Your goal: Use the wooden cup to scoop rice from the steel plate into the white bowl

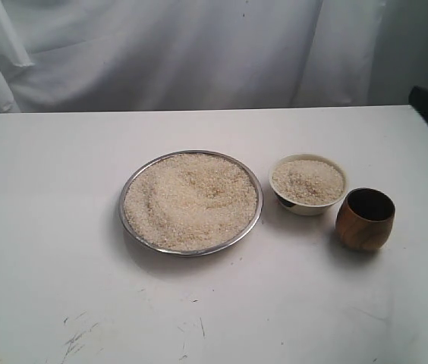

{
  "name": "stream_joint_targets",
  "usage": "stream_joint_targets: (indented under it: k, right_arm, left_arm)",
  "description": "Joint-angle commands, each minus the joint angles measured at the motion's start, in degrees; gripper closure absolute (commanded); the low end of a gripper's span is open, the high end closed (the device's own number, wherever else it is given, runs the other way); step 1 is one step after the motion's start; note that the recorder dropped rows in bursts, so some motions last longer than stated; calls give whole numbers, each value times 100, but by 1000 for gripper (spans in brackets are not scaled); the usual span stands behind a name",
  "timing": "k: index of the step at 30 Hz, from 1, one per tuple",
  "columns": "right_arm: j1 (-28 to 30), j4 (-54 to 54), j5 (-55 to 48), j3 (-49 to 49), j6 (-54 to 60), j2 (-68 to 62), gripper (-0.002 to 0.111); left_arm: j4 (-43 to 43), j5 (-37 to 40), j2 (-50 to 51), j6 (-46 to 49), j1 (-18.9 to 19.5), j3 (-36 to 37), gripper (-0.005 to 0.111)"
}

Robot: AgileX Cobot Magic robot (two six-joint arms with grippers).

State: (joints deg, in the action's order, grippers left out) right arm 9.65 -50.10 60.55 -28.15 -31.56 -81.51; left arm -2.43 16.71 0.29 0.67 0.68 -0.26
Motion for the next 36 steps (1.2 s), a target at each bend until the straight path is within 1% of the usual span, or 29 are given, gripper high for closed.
stream_joint_targets:
  k: [1, 5, 7, 12, 16, 21, 28, 32, 36]
  right_arm:
    - [-81, 383, -1050, 64, -937, 904, 70]
    - [-290, 795, -2273, 64, -1630, 1556, 96]
    - [-403, 686, -2751, 64, -1819, 1801, 109]
    - [-658, -129, -2936, 64, -2393, 2264, 108]
    - [-759, -665, -2935, 64, -2445, 2472, 108]
    - [-766, -683, -2951, 64, -2528, 2620, 108]
    - [-766, -435, -2938, 64, -2589, 2684, 108]
    - [-777, -454, -2992, 64, -2932, 2852, 108]
    - [-863, -614, -3190, 64, -3633, 3573, 108]
  left_arm:
    - [-4, -36, -29, -18, -9, 26, 107]
    - [-4, -36, -29, -18, -9, 26, 107]
    - [-4, -36, -29, -18, -9, 26, 107]
    - [-4, -36, -29, -18, -9, 26, 107]
    - [-4, -36, -29, -18, -9, 26, 107]
    - [-4, -36, -29, -18, -9, 26, 107]
    - [-4, -36, -29, -18, -9, 26, 107]
    - [-4, -36, -29, -18, -9, 26, 107]
    - [-4, -36, -29, -18, -9, 26, 107]
